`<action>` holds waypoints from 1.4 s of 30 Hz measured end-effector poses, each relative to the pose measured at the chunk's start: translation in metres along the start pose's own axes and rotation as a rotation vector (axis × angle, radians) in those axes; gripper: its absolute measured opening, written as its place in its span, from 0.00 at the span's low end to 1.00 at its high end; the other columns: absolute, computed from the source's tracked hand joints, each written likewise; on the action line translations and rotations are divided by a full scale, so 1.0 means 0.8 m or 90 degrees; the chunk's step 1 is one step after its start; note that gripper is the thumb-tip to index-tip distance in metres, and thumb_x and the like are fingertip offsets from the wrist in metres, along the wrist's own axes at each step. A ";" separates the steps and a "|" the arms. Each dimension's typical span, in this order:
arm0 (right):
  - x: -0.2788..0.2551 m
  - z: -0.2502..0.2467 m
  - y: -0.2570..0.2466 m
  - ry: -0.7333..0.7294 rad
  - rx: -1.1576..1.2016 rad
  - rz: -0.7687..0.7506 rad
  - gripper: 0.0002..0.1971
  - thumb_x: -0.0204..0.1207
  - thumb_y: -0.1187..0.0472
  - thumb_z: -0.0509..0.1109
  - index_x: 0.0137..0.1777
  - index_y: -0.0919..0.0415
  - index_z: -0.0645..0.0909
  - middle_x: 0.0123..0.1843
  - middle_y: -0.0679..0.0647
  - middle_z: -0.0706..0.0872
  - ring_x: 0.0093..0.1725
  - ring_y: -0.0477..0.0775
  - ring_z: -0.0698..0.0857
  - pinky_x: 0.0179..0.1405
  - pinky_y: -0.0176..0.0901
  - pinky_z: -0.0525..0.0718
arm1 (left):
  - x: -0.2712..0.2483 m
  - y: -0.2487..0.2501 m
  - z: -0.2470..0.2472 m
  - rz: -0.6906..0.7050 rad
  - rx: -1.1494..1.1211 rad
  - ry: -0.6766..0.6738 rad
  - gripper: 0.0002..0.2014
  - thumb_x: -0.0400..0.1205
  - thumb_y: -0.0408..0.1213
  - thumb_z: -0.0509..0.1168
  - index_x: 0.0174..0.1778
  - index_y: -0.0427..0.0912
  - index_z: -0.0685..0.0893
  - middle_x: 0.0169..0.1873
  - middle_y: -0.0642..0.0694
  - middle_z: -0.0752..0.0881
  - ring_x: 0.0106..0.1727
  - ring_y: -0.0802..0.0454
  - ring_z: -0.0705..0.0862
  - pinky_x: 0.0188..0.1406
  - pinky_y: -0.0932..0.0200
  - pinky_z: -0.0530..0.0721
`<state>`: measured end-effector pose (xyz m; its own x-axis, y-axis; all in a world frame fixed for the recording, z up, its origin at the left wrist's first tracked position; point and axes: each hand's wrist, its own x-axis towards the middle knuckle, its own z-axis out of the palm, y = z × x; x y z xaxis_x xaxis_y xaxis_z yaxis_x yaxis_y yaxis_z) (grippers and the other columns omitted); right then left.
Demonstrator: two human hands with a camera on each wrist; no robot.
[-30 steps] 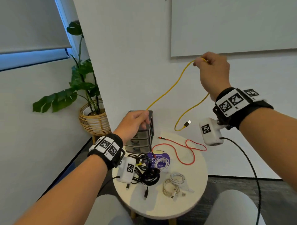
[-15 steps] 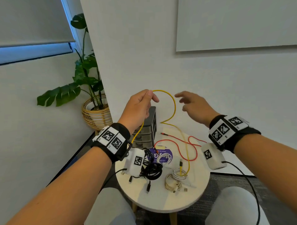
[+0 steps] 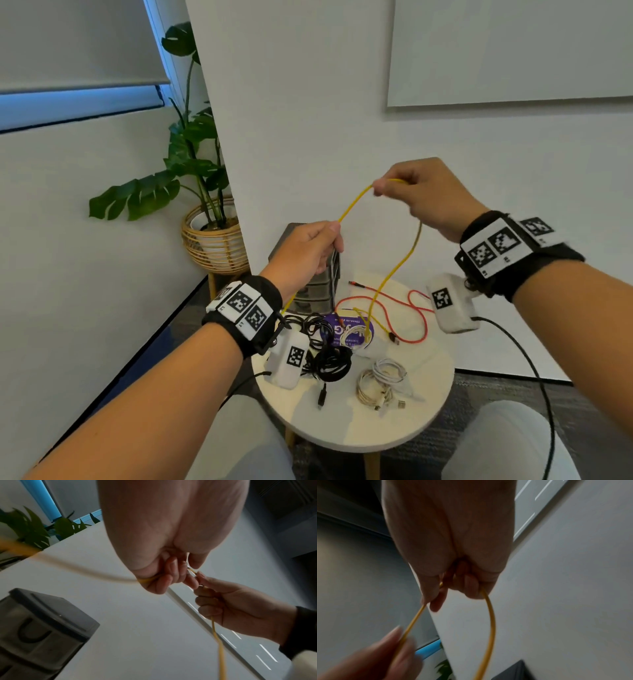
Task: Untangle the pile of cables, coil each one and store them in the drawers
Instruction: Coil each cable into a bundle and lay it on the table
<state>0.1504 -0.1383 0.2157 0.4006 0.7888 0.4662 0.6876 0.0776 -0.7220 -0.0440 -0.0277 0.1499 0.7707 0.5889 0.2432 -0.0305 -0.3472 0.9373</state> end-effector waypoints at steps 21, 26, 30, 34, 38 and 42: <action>-0.003 0.011 0.043 0.276 -0.159 -0.024 0.18 0.90 0.51 0.61 0.44 0.61 0.83 0.27 0.39 0.74 0.29 0.36 0.78 0.28 0.27 0.68 | -0.008 -0.012 -0.003 -0.006 0.067 -0.029 0.14 0.92 0.31 0.56 0.60 0.37 0.88 0.53 0.41 0.90 0.57 0.50 0.89 0.66 0.56 0.85; 0.000 0.011 0.073 0.220 -0.215 0.023 0.14 0.89 0.52 0.60 0.51 0.53 0.86 0.30 0.43 0.79 0.35 0.54 0.80 0.36 0.48 0.79 | -0.007 -0.004 0.012 -0.002 0.053 -0.052 0.16 0.92 0.29 0.54 0.62 0.42 0.89 0.49 0.39 0.88 0.55 0.45 0.87 0.70 0.47 0.83; -0.005 0.011 0.090 0.124 -0.282 0.107 0.12 0.88 0.54 0.61 0.51 0.51 0.87 0.36 0.49 0.84 0.36 0.57 0.83 0.35 0.47 0.79 | -0.007 0.011 0.022 -0.029 -0.112 -0.082 0.16 0.90 0.30 0.54 0.68 0.34 0.82 0.31 0.48 0.75 0.33 0.52 0.66 0.37 0.54 0.64; -0.015 0.014 0.088 -0.084 -0.357 0.153 0.13 0.86 0.57 0.61 0.46 0.52 0.87 0.44 0.47 0.83 0.41 0.51 0.80 0.36 0.43 0.72 | -0.004 0.023 0.021 -0.017 -0.144 -0.106 0.15 0.93 0.35 0.54 0.62 0.33 0.84 0.30 0.49 0.66 0.31 0.50 0.56 0.34 0.50 0.54; -0.027 0.022 0.071 -0.275 -0.313 0.110 0.12 0.87 0.57 0.63 0.47 0.52 0.88 0.44 0.39 0.81 0.45 0.43 0.78 0.42 0.34 0.70 | 0.004 0.023 0.014 -0.025 -0.205 -0.051 0.15 0.94 0.40 0.55 0.53 0.36 0.84 0.28 0.51 0.67 0.26 0.56 0.60 0.25 0.59 0.56; -0.044 0.037 0.051 -0.404 -0.282 0.077 0.14 0.88 0.56 0.62 0.45 0.51 0.87 0.40 0.37 0.82 0.43 0.42 0.78 0.44 0.40 0.72 | 0.012 0.021 0.007 -0.047 -0.341 0.000 0.20 0.93 0.45 0.54 0.51 0.35 0.86 0.25 0.51 0.68 0.21 0.59 0.61 0.20 0.63 0.56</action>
<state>0.1469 -0.1449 0.1547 0.1570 0.9844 -0.0797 0.8926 -0.1759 -0.4151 -0.0338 -0.0319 0.1667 0.7830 0.5977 0.1720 -0.2965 0.1155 0.9480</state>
